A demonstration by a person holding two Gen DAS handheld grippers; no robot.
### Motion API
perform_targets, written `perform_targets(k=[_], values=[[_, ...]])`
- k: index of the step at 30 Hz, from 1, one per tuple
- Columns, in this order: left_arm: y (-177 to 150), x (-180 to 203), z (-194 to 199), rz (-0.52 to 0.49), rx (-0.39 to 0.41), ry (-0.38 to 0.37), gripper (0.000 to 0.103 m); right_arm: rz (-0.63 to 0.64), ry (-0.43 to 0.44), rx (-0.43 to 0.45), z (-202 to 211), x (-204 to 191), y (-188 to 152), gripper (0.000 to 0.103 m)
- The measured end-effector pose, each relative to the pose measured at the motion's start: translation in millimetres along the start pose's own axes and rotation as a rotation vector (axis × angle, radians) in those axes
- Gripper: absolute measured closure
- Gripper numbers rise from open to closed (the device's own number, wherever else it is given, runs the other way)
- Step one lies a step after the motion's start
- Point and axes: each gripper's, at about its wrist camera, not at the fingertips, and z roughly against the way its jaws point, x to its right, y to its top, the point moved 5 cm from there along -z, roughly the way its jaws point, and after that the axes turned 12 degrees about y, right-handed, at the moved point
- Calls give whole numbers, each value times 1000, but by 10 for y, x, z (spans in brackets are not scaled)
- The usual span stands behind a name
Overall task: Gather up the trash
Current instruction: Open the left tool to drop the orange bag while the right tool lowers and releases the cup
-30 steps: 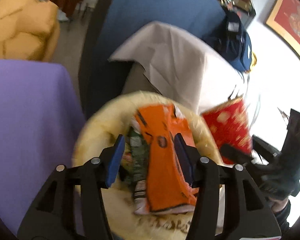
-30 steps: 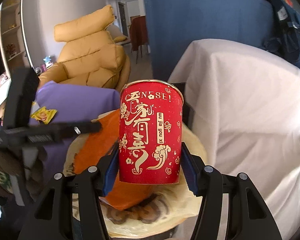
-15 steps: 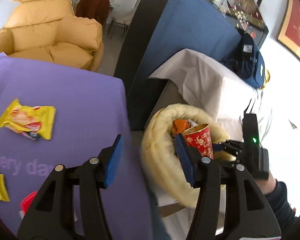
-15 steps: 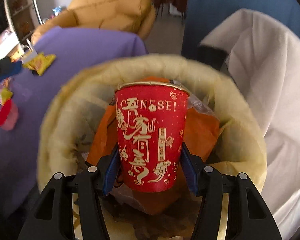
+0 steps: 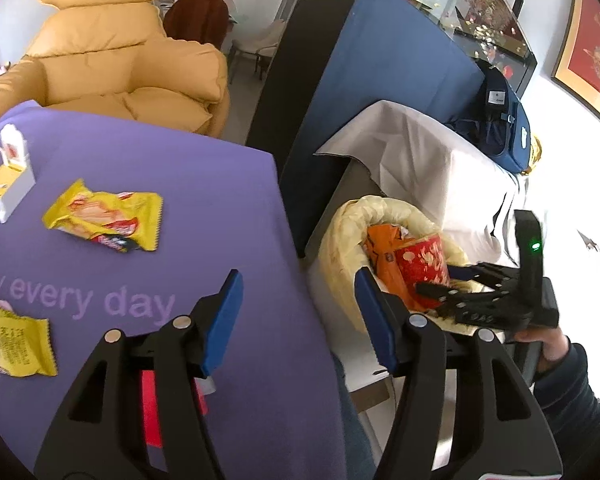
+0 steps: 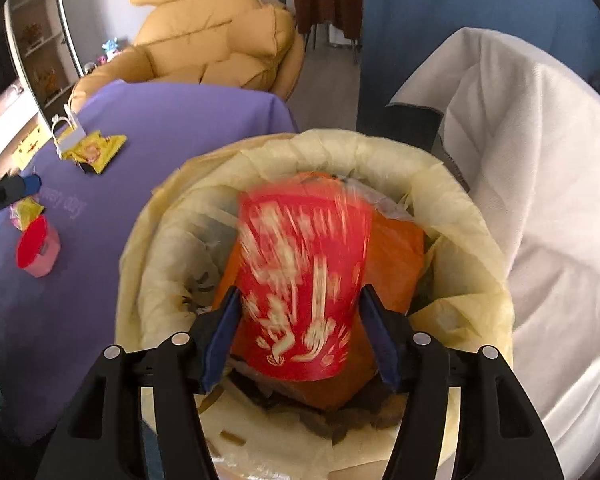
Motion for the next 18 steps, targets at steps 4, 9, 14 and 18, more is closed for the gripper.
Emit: perform_targets(k=[4, 9, 14, 18], values=[[-64, -189, 80, 24, 1, 25, 48, -3, -15, 50, 191, -28, 9, 43], [-143, -516, 264, 54, 26, 77, 48, 16, 14, 71, 394, -208, 17, 43], [-247, -968, 476, 103, 50, 163, 48, 94, 93, 116, 505, -638, 99, 43], [-336, -1385, 679, 171, 75, 230, 48, 148, 169, 125, 441, -1024, 176, 43]])
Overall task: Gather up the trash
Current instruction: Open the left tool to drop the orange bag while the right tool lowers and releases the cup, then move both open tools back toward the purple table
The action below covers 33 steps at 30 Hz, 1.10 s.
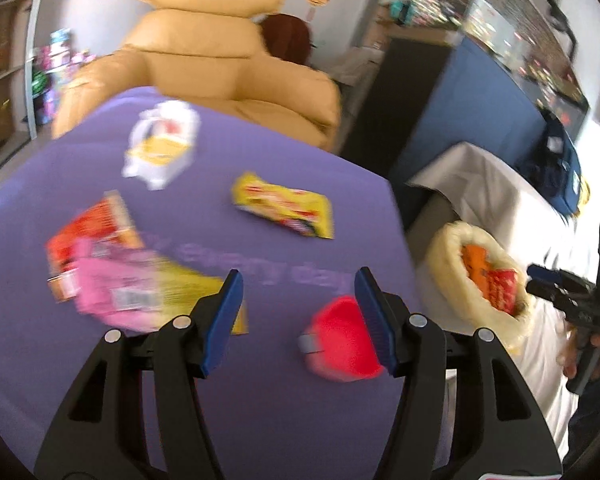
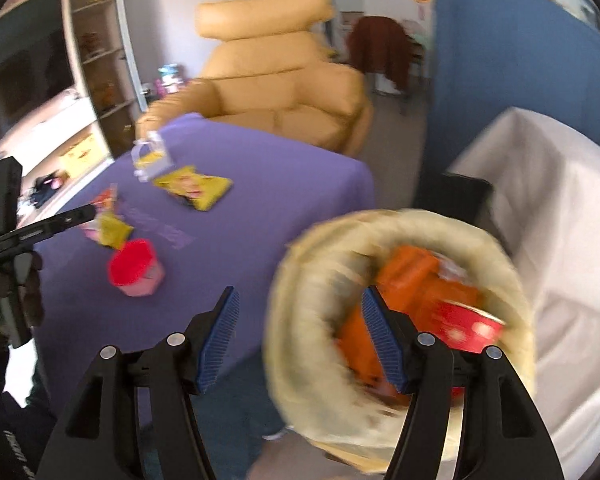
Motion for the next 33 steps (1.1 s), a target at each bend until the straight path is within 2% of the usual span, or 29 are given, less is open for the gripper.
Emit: perform_targets(k=[5, 8, 11, 15, 19, 23, 27, 31, 33], values=[[2, -624, 154, 101, 31, 89, 48, 63, 88, -33, -412, -484, 114, 43], [-44, -930, 181, 126, 23, 137, 48, 70, 102, -55, -664, -688, 153, 43], [-128, -1153, 159, 149, -7, 158, 48, 61, 82, -78, -874, -810, 186, 43], [-244, -1331, 100, 174, -46, 137, 48, 73, 23, -80, -1060, -888, 217, 43], [-223, -1306, 11, 137, -45, 89, 48, 14, 61, -93, -1157, -869, 235, 43], [-12, -1140, -114, 34, -13, 62, 48, -3, 119, -102, -1197, -914, 241, 43], [189, -962, -302, -66, 5, 43, 48, 4, 120, -72, -1178, -940, 245, 43], [180, -883, -480, -112, -38, 35, 48, -86, 184, -112, -1239, -890, 197, 43], [88, -875, -445, -105, -64, 3, 48, -143, 241, -124, -1272, -843, 153, 43]])
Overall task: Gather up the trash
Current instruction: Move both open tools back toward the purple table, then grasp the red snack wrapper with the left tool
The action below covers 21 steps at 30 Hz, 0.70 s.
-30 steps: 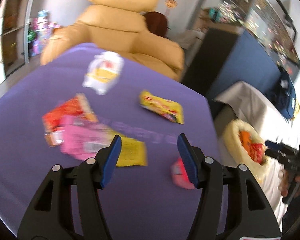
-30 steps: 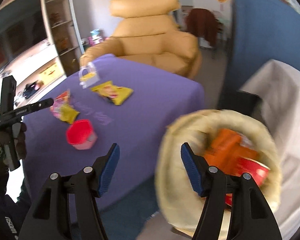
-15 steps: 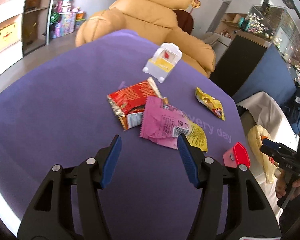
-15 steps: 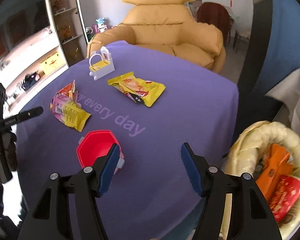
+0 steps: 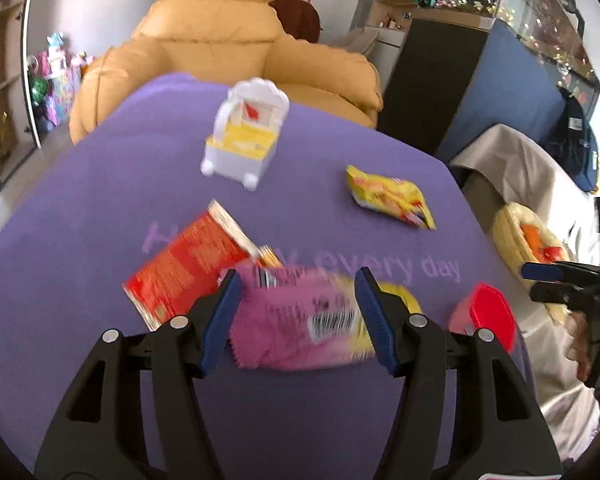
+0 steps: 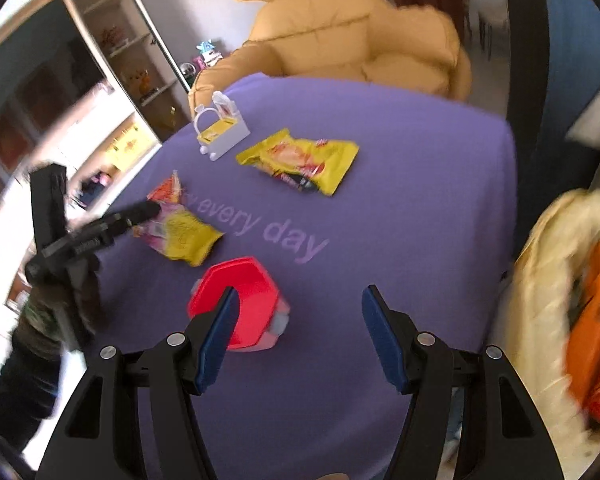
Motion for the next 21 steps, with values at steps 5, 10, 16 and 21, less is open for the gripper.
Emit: perform_targets(k=[5, 10, 16, 21], values=[[-324, 1, 150, 34, -73, -68, 48, 69, -92, -16, -59, 56, -30, 43], [-549, 66, 278, 9, -112, -93, 48, 83, -75, -34, -117, 31, -39, 43], [-265, -130, 389, 29, -9, -35, 48, 176, -89, -31, -120, -235, -3, 43], [116, -423, 244, 49, 63, 54, 48, 257, -61, -28, -182, -520, 60, 43]])
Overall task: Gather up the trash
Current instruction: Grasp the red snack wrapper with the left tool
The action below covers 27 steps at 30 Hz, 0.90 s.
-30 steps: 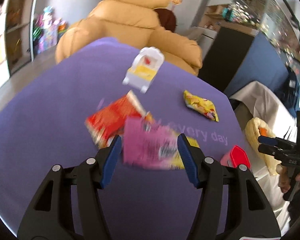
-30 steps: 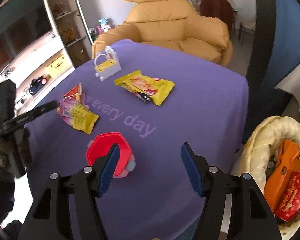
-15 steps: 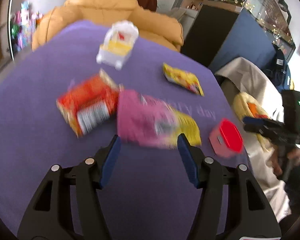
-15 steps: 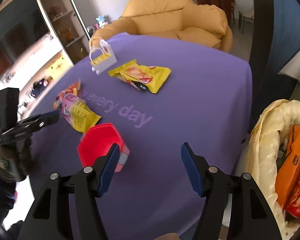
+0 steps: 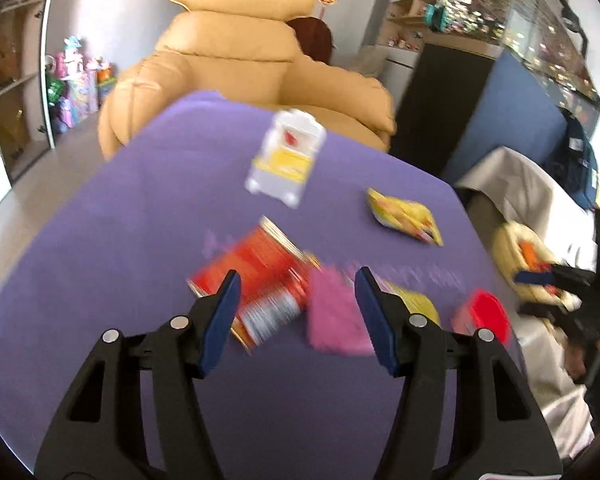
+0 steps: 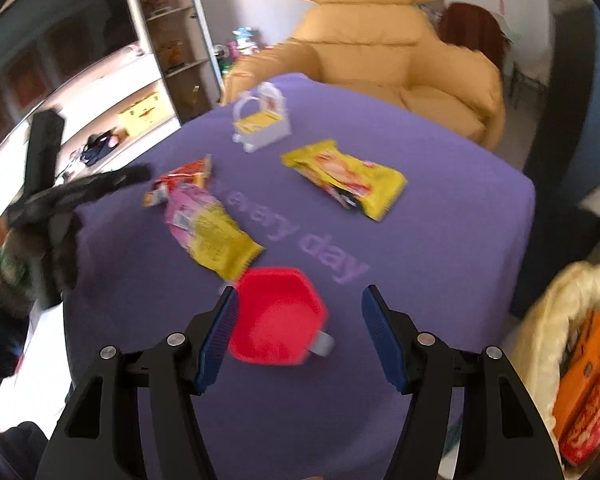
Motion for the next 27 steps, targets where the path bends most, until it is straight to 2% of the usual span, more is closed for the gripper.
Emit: perform_targets(k=[4, 8, 13, 17, 24, 27], values=[[113, -47, -296, -14, -30, 12, 48, 74, 27, -38, -169, -234, 67, 43], [7, -20, -452, -44, -82, 9, 48, 118, 35, -80, -318, -359, 132, 43], [-227, 34, -204, -54, -96, -48, 48, 111, 50, -105, -411, -343, 232, 43], [-425, 5, 51, -28, -116, -94, 48, 193, 101, -187, -613, -559, 255, 43], [-527, -324, 360, 69, -77, -14, 48, 282, 97, -262, -996, -829, 273, 43], [-542, -359, 396, 66, -73, -5, 48, 313, 21, -308, -1171, -843, 301, 43]])
